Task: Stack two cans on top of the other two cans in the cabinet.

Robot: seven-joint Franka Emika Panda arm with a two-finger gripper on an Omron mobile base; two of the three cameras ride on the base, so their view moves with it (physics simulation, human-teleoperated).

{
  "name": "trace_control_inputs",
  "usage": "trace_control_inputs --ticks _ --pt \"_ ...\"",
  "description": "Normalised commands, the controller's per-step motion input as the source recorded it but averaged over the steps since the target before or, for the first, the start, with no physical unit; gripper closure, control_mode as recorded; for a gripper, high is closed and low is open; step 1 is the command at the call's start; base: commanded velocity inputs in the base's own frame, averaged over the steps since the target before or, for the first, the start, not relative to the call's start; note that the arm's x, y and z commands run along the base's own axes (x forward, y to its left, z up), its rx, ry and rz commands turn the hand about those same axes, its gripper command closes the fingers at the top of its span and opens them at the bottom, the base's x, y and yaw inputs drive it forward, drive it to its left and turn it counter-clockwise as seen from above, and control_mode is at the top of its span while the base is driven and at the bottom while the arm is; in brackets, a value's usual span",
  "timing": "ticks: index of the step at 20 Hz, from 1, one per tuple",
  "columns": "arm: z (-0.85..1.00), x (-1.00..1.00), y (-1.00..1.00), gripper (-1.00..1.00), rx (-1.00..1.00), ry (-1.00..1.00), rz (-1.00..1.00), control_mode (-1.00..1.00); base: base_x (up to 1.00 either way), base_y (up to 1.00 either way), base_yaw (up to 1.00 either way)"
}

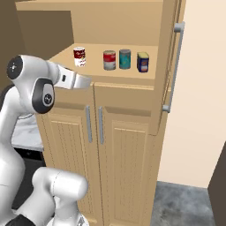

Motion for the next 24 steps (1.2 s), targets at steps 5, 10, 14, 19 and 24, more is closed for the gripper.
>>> trace_control_inputs --ticks 5,10,14,19,24 --pt "0.39 0.00 -0.21 -1.00 0.03 0.00 -0.01 -1.00 0.00 0.00 0.00" --pt "0.33 0.04 -0.13 -1.00 0.05 0.03 0.00 -1.00 0.00 0.00 0.00" --pt "0.11 0.15 -0.11 -1.00 0.04 0.01 0.00 -1.00 0.00 0.00 0.00" --pt "0.01 0.31 -0.13 -1.00 0.01 0.00 0.00 -1.00 0.00 0.00 0.00" --pt "0.00 0.33 -0.22 -1.00 0.00 0.01 0.00 -1.00 0.00 0.00 0.00"
